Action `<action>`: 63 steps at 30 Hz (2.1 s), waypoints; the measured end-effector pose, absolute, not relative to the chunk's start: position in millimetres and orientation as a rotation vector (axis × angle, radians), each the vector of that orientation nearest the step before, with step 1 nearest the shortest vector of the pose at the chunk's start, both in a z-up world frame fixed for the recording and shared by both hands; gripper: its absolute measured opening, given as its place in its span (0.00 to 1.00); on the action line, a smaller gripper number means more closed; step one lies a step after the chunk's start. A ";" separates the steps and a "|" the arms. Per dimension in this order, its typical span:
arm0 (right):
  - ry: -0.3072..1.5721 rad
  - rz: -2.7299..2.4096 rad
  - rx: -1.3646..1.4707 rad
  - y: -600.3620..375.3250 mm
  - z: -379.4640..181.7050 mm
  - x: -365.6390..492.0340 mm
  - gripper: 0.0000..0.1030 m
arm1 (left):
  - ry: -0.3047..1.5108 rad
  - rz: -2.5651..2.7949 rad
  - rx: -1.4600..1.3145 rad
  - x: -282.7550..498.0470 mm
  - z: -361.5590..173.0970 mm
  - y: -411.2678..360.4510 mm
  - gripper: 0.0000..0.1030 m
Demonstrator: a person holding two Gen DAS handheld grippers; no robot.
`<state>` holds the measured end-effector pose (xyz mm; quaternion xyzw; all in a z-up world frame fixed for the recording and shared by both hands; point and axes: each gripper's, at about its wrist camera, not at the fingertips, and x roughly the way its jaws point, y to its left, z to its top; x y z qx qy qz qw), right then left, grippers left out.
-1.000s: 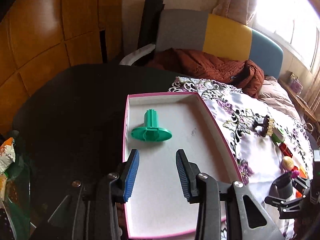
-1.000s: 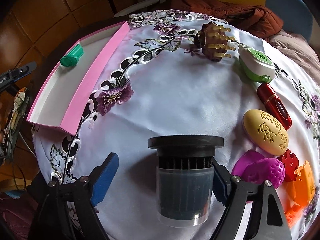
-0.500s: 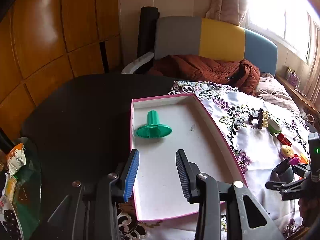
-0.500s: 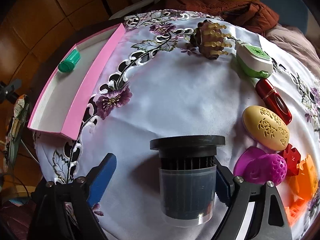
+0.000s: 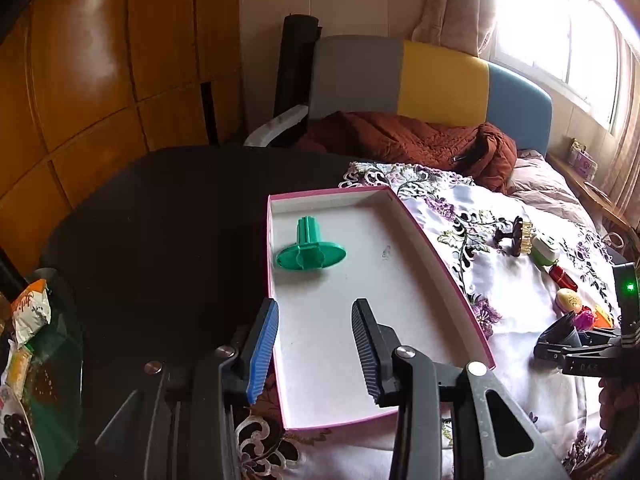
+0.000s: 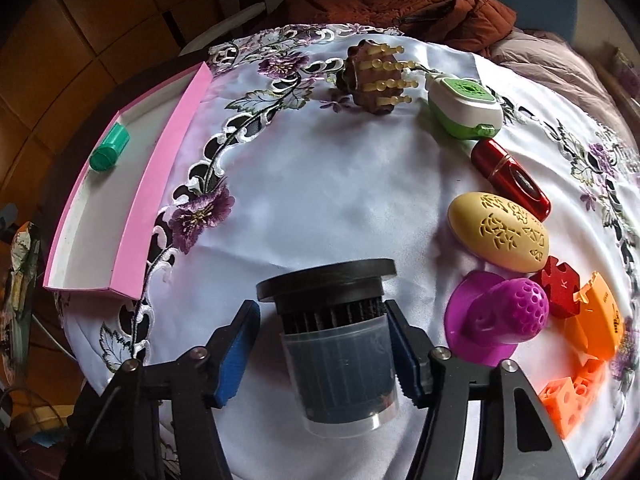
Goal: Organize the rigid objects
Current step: 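Carry the clear cup with the right tool and lower it beside the green piece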
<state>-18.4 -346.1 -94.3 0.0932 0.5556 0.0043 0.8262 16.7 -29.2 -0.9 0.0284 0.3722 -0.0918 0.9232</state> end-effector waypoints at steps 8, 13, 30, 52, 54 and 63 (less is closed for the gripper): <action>1.092 -0.058 0.158 -340.0 -65.6 -20.5 0.43 | 0.784 -0.180 0.043 13.2 -11.1 -17.5 0.37; 1.007 -0.023 0.137 -319.9 -35.3 -10.5 0.43 | 0.779 -0.147 0.036 7.1 -12.5 -5.7 0.37; 0.996 0.269 0.160 -204.9 -28.7 53.9 0.43 | 0.660 -0.090 0.116 -11.9 26.6 8.6 0.37; 1.134 0.377 0.096 -102.3 -67.8 123.4 0.45 | 0.692 -0.046 0.103 -6.4 13.8 32.5 0.37; 1.122 0.379 0.093 -102.4 -64.9 120.6 0.49 | 0.694 -0.043 0.099 -6.2 13.3 33.7 0.37; 1.003 0.337 0.072 -121.9 -37.3 95.8 0.63 | 0.698 -0.051 0.090 -6.1 11.8 33.3 0.37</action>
